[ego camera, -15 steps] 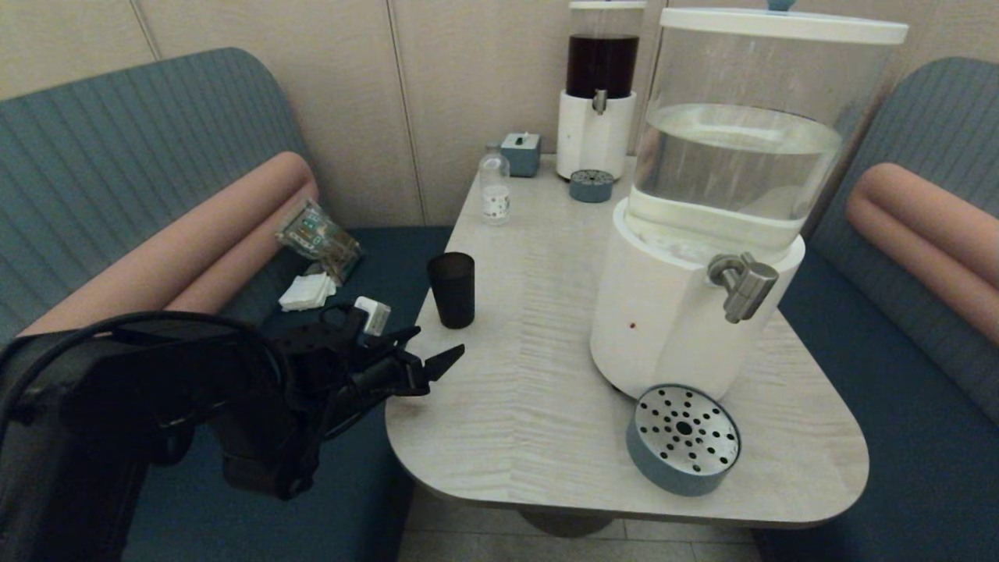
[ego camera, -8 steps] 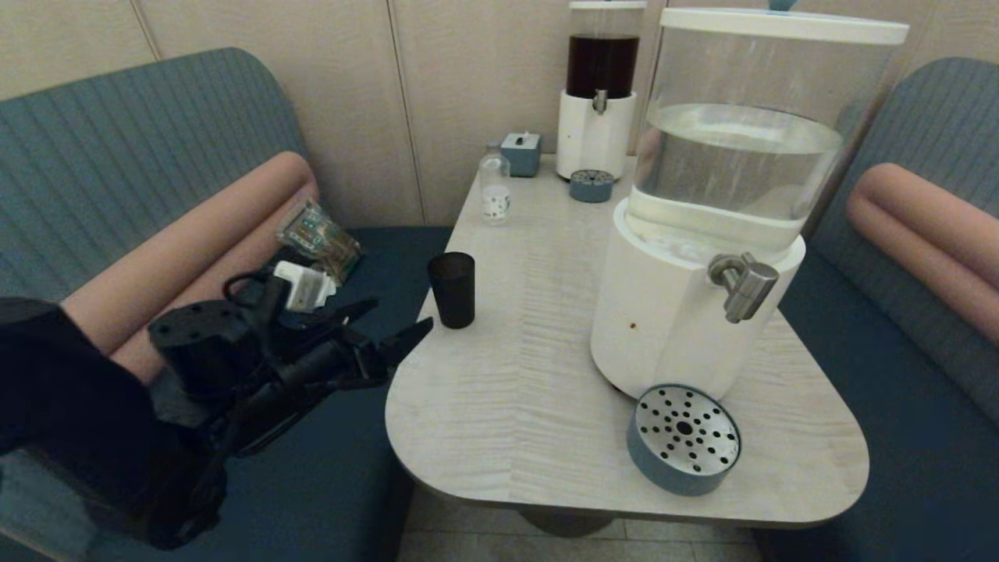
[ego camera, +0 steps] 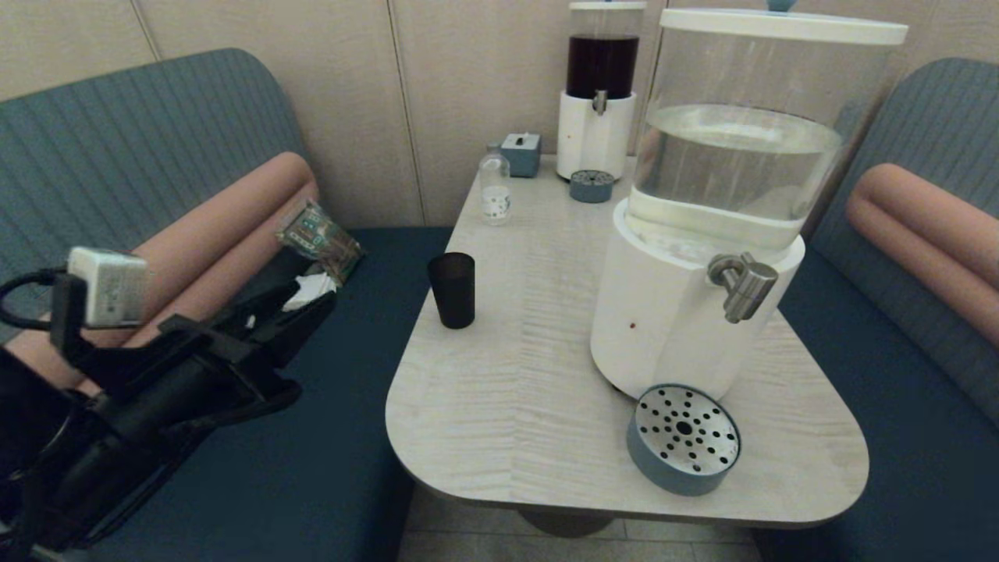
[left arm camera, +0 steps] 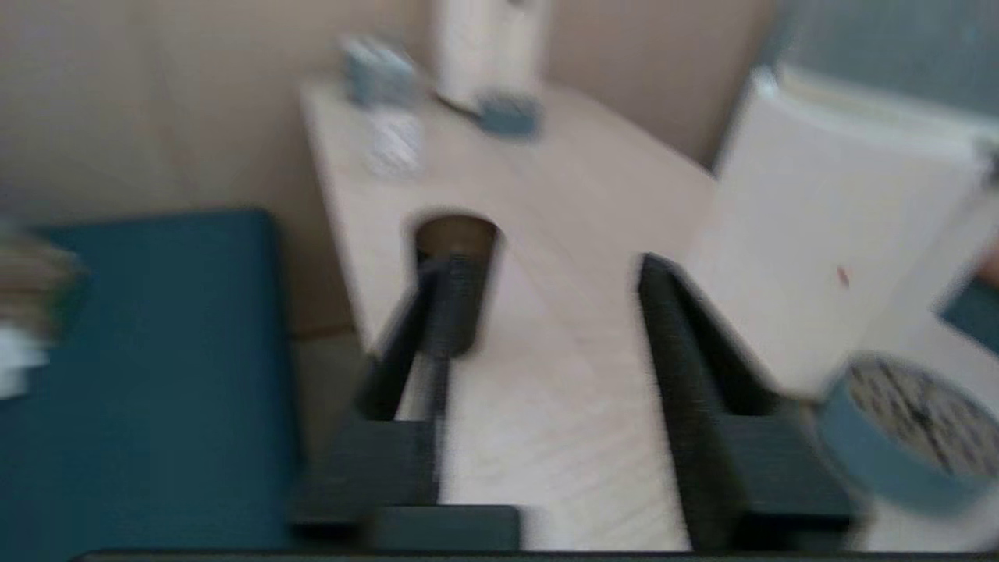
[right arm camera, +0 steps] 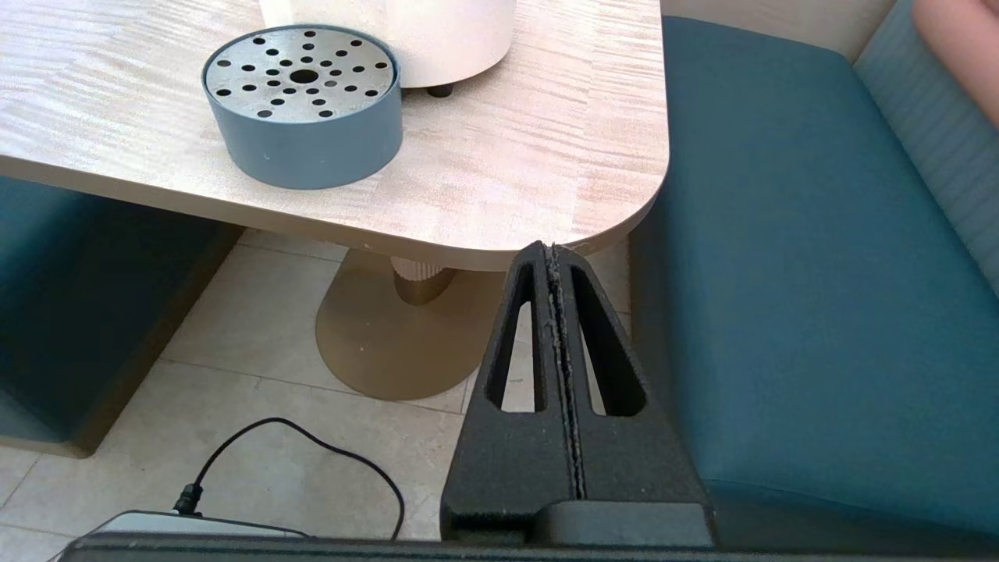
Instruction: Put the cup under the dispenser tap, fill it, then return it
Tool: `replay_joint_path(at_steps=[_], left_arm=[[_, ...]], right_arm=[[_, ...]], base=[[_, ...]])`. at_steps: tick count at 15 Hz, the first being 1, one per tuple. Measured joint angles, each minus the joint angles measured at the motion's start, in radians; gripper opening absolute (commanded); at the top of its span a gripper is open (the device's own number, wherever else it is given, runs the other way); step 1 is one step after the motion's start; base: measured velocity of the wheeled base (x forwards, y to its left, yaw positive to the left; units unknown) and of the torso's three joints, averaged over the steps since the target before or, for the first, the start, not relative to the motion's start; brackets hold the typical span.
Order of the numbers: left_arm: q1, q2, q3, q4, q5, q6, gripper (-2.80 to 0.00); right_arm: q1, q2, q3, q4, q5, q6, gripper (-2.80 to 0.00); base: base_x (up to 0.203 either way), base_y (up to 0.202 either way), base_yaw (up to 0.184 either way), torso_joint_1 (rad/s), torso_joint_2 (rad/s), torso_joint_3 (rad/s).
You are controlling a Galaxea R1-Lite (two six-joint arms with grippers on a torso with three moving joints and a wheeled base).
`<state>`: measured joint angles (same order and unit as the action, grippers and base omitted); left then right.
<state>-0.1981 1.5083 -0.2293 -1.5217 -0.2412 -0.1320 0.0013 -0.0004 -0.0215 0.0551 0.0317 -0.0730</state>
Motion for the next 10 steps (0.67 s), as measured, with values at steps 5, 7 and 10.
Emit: replay_joint_path(at_steps=[5, 7, 10], left_arm=[[0.012, -0.276, 0.095, 0.027, 0.189, -0.023, -2.8], [0.06, -0.381, 0.125, 0.042, 0.222, -0.027, -2.8], [0.132, -0.53, 0.189, 0.05, 0.225, -0.03, -2.8]], right_arm=[[0.0, 0.0, 0.0, 0.0, 0.0, 0.0, -2.8], [0.0, 0.0, 0.0, 0.0, 0.0, 0.0, -2.8], [0.0, 0.0, 0.0, 0.0, 0.0, 0.0, -2.8]], base=[[0.0, 0.0, 0.0, 0.0, 0.0, 0.0], [0.0, 0.0, 0.0, 0.0, 0.0, 0.0], [0.0, 0.0, 0.0, 0.0, 0.0, 0.0]])
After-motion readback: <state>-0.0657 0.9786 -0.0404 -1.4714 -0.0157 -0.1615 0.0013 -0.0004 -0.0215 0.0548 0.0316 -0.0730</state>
